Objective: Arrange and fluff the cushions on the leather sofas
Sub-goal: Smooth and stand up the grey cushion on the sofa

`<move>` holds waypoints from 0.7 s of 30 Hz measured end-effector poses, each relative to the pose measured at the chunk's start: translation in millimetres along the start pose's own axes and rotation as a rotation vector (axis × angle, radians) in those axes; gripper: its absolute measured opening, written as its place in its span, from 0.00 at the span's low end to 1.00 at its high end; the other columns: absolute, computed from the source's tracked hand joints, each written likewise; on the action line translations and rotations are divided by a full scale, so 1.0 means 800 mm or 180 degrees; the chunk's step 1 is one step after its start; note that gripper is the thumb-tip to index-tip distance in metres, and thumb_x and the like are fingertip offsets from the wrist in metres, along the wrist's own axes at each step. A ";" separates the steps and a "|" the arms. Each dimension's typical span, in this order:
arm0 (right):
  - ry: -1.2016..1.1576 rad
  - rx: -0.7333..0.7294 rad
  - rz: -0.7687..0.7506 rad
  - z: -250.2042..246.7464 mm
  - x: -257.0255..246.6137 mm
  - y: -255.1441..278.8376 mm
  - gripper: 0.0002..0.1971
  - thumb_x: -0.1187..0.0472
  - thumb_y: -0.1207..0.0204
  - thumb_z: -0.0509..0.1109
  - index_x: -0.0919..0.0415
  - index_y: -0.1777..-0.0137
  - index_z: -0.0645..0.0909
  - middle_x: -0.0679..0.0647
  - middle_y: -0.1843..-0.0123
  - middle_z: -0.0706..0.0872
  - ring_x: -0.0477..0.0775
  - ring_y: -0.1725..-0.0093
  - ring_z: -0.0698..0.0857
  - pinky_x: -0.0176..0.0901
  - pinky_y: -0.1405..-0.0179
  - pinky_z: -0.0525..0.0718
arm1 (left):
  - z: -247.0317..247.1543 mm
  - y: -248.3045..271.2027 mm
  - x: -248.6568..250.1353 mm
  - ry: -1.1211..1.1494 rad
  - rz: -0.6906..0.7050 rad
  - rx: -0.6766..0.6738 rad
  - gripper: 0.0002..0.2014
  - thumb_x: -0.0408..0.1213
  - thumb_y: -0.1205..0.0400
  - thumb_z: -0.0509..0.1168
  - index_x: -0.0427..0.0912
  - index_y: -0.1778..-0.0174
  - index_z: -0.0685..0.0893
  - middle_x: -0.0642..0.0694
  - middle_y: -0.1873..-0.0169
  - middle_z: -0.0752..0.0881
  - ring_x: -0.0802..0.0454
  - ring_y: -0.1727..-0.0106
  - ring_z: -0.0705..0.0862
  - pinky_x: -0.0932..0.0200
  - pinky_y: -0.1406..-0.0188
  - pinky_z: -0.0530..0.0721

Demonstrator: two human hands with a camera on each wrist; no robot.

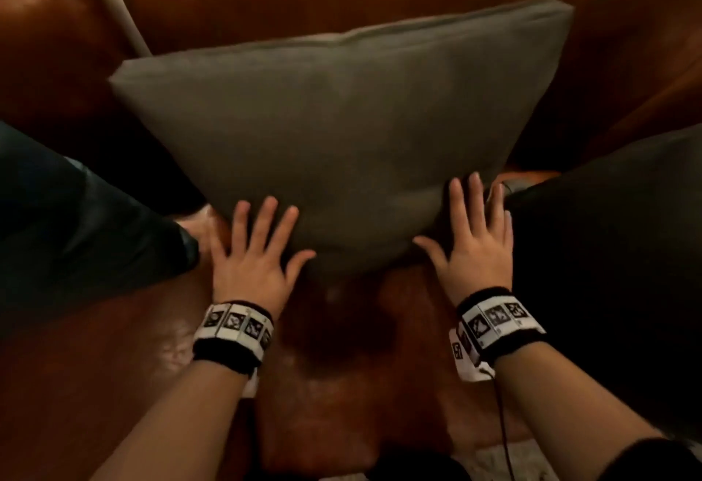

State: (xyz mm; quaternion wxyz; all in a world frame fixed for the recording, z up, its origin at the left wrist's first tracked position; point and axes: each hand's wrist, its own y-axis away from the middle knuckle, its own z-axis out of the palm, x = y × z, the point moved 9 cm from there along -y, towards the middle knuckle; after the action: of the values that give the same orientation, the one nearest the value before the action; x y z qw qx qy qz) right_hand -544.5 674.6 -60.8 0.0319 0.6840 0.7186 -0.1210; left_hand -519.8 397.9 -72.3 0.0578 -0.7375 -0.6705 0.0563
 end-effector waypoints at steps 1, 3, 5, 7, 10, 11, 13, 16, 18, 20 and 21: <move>-0.0221 0.0018 0.0069 -0.003 0.001 0.007 0.47 0.37 0.24 0.67 0.45 0.15 0.41 0.48 0.14 0.46 0.63 0.15 0.55 0.64 0.20 0.62 | -0.001 0.006 -0.009 0.0205 -0.0119 0.0074 0.37 0.62 0.22 0.60 0.51 0.19 0.61 0.43 0.19 0.60 0.36 0.18 0.56 0.28 0.22 0.51; -0.0885 0.0162 0.0439 -0.016 0.003 0.024 0.50 0.44 0.27 0.74 0.48 0.14 0.44 0.52 0.13 0.46 0.53 0.15 0.53 0.48 0.18 0.61 | -0.012 0.022 -0.023 0.1028 -0.0763 0.0202 0.49 0.62 0.25 0.67 0.45 0.16 0.50 0.36 0.16 0.48 0.37 0.15 0.46 0.34 0.18 0.51; -0.1627 0.0208 0.1074 -0.016 0.011 0.037 0.58 0.46 0.35 0.81 0.52 0.14 0.44 0.55 0.13 0.47 0.42 0.17 0.48 0.22 0.23 0.51 | -0.008 0.040 -0.030 0.2240 -0.1814 0.0093 0.66 0.59 0.36 0.79 0.47 0.15 0.37 0.46 0.16 0.35 0.54 0.16 0.37 0.58 0.16 0.45; -0.2132 0.0078 0.1539 0.005 0.017 0.030 0.68 0.45 0.45 0.86 0.56 0.14 0.41 0.55 0.13 0.46 0.42 0.17 0.46 0.17 0.25 0.45 | 0.024 0.043 -0.030 0.2966 -0.2438 -0.0167 0.76 0.55 0.46 0.85 0.52 0.17 0.31 0.59 0.19 0.35 0.63 0.17 0.38 0.75 0.22 0.42; -0.2508 -0.0011 0.1583 0.027 0.034 -0.007 0.73 0.40 0.56 0.89 0.49 0.15 0.45 0.49 0.14 0.58 0.46 0.16 0.59 0.45 0.17 0.60 | 0.062 0.014 -0.047 0.3427 -0.2582 -0.0260 0.78 0.55 0.56 0.88 0.56 0.17 0.42 0.54 0.18 0.61 0.58 0.19 0.65 0.59 0.20 0.63; -0.2516 -0.0121 0.1584 0.031 0.043 -0.017 0.71 0.42 0.56 0.89 0.46 0.15 0.48 0.47 0.16 0.63 0.45 0.18 0.64 0.48 0.18 0.65 | 0.069 0.006 -0.057 0.3466 -0.2574 -0.0297 0.74 0.51 0.56 0.88 0.54 0.17 0.49 0.55 0.23 0.70 0.61 0.25 0.72 0.61 0.24 0.69; -0.2557 -0.0327 0.1645 0.034 0.059 -0.016 0.64 0.50 0.51 0.90 0.39 0.17 0.54 0.43 0.20 0.71 0.42 0.23 0.70 0.44 0.23 0.72 | 0.071 0.007 -0.071 0.3422 -0.2546 -0.0338 0.65 0.44 0.50 0.88 0.52 0.19 0.57 0.60 0.32 0.76 0.64 0.32 0.76 0.71 0.33 0.72; -0.2754 -0.0319 0.1741 0.028 0.078 0.006 0.57 0.57 0.43 0.87 0.44 0.16 0.58 0.41 0.24 0.71 0.29 0.30 0.69 0.20 0.33 0.71 | 0.068 0.037 -0.080 0.3460 -0.2624 -0.0383 0.57 0.39 0.41 0.85 0.58 0.19 0.59 0.58 0.30 0.76 0.59 0.32 0.77 0.73 0.36 0.75; -0.2646 -0.0538 0.1654 0.033 0.071 0.009 0.64 0.48 0.48 0.89 0.45 0.15 0.51 0.42 0.18 0.64 0.35 0.22 0.64 0.31 0.24 0.67 | 0.076 0.043 -0.073 0.3567 -0.2524 -0.0654 0.63 0.39 0.45 0.87 0.57 0.18 0.54 0.55 0.24 0.71 0.58 0.27 0.73 0.60 0.27 0.73; -0.2578 -0.0779 0.1526 0.047 0.061 -0.002 0.72 0.41 0.59 0.90 0.39 0.16 0.47 0.44 0.16 0.61 0.45 0.18 0.63 0.51 0.19 0.65 | 0.089 0.033 -0.064 0.3441 -0.2355 -0.0981 0.75 0.48 0.56 0.89 0.59 0.18 0.47 0.54 0.21 0.66 0.56 0.23 0.69 0.52 0.23 0.69; -0.2608 -0.0837 0.1578 0.057 0.062 -0.008 0.72 0.43 0.61 0.91 0.35 0.18 0.49 0.44 0.18 0.64 0.47 0.19 0.65 0.54 0.20 0.67 | 0.098 0.028 -0.063 0.3406 -0.2373 -0.1055 0.77 0.51 0.59 0.88 0.61 0.19 0.44 0.54 0.21 0.67 0.55 0.23 0.69 0.50 0.23 0.69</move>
State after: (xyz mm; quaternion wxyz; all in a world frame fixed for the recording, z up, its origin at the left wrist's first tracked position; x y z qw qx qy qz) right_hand -559.6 712.7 -114.3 0.4256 0.7207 0.4720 -0.2770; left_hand -515.3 346.6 -152.8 0.2837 -0.3820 -0.7590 -0.4444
